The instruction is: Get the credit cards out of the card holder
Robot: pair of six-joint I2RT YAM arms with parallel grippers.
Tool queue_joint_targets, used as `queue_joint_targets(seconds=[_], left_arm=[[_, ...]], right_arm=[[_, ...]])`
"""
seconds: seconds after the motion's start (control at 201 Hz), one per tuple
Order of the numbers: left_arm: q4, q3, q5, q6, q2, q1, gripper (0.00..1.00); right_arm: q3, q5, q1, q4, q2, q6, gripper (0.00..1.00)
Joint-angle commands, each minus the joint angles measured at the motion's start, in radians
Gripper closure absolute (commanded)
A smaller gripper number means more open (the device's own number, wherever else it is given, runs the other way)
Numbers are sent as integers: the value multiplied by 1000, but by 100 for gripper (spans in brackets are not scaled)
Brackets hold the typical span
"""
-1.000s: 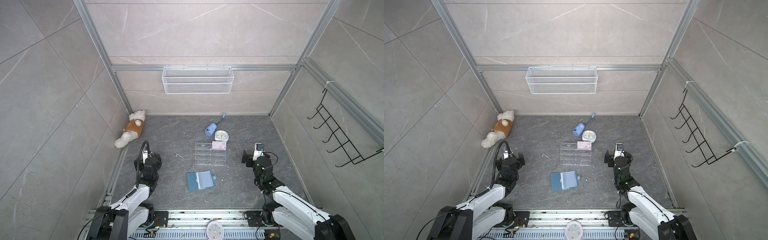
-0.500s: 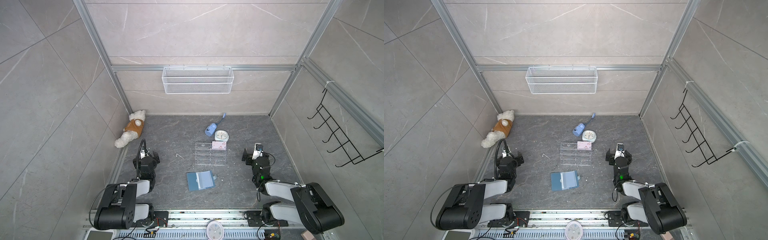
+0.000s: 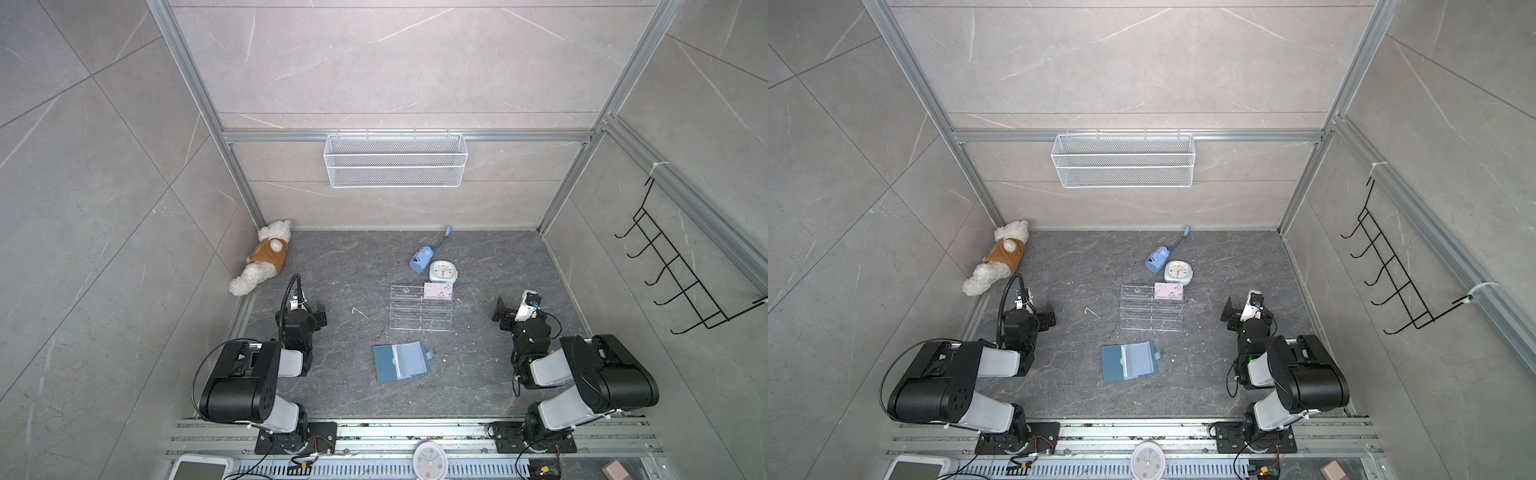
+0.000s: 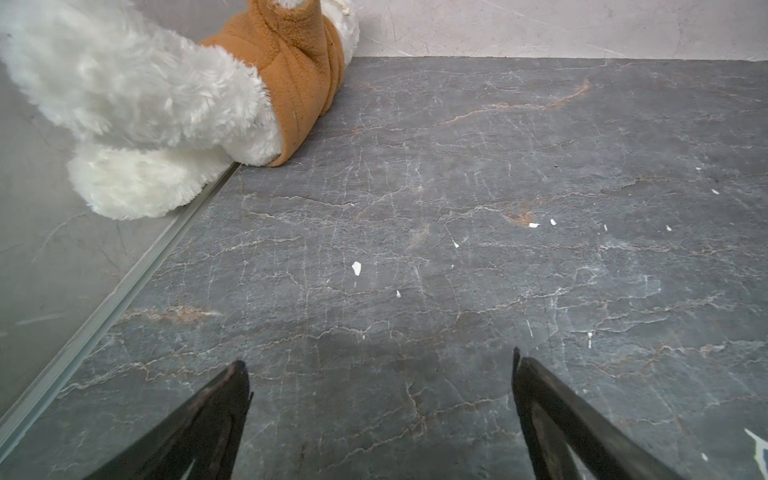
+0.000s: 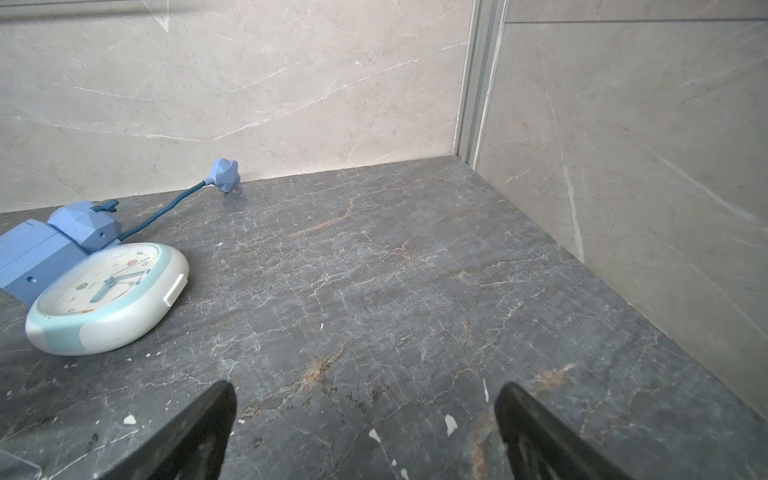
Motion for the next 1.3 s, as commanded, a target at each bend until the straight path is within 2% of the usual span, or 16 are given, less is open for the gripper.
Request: queue_joint_targets(seconds=[0.0,0.244,0.503,0.717,1.299], left_arm=[[7,45,30,28,2,11,0],[-50,73,67,12,2,36,0],[-84,92,105,-2,3,62,0],[-102,99,145,-10,3,80,0],[-102,99,148,-10,3,83,0]], right_arm=[[30,-48,-15,-31,-21,35,0],[99,-88,-27,-178,-35,35,0],[175,-75,-11,-324,-37,7,0],[181,-63,-1,-329,-35,1,0],[184,-36,14,-332,-34,-8,0]])
